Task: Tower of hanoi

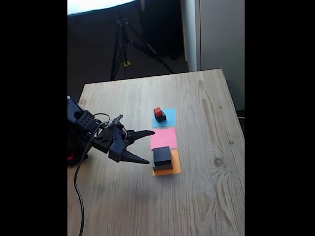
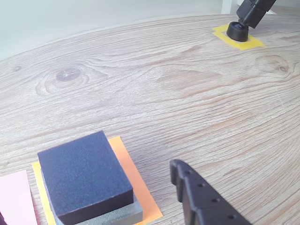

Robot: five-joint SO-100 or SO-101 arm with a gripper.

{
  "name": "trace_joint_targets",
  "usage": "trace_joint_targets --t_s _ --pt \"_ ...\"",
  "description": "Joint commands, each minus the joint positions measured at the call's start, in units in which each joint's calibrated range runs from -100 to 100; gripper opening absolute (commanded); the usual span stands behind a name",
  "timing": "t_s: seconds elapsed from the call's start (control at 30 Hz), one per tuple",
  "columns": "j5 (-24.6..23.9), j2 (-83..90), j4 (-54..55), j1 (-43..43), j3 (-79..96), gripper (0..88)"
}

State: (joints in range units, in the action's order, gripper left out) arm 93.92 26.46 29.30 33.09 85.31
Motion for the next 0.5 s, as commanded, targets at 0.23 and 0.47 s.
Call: trace_joint_targets --t_s 0.23,0.47 --pt "2.7 -16.3 18.3 -0.7 -2.7 47.8" --pt "2.9 -23.4 25.4 -1.4 -3.9 47.7"
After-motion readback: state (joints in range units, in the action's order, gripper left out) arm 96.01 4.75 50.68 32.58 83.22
